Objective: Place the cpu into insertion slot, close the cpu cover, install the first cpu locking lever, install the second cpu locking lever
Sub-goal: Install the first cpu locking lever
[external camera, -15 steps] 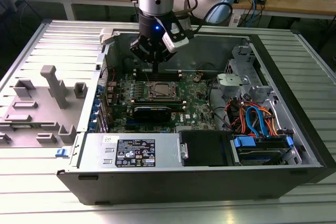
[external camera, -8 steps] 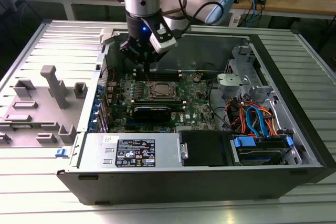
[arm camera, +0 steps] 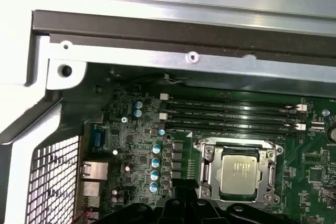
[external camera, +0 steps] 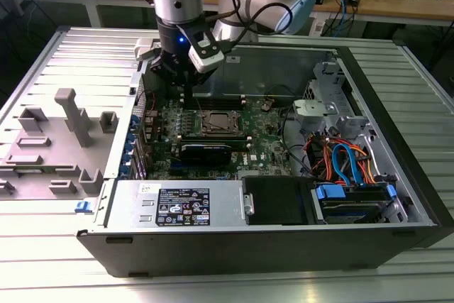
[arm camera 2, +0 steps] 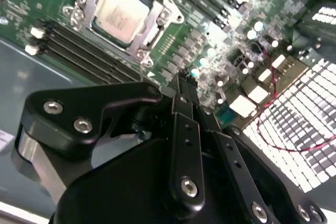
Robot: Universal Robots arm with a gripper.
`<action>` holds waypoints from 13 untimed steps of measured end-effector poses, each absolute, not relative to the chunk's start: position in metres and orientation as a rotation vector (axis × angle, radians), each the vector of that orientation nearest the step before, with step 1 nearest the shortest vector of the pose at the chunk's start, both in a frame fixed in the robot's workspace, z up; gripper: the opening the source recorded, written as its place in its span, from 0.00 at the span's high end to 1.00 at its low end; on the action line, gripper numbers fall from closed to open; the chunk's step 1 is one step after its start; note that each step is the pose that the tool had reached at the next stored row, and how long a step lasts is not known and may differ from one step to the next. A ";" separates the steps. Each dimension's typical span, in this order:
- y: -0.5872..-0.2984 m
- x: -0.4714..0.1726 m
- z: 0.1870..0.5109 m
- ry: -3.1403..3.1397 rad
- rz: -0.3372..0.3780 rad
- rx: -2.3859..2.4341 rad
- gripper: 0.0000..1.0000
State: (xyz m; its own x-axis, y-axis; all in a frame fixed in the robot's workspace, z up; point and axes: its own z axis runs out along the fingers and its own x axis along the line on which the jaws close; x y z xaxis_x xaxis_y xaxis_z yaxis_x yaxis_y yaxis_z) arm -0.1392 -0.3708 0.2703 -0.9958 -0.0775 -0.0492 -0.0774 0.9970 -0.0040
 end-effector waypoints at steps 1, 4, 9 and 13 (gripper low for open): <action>-0.371 -0.140 0.270 3.090 -0.002 -0.120 0.89; -0.369 -0.140 0.268 3.090 0.004 -0.120 0.89; -0.365 -0.140 0.265 3.090 0.006 -0.120 0.89; -0.365 -0.140 0.264 3.090 0.006 -0.120 0.89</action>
State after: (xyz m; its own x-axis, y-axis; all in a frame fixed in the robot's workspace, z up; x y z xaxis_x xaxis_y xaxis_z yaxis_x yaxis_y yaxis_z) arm -0.1404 -0.3646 0.2642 -0.9958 -0.0772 -0.0497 -0.0773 0.9970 0.0017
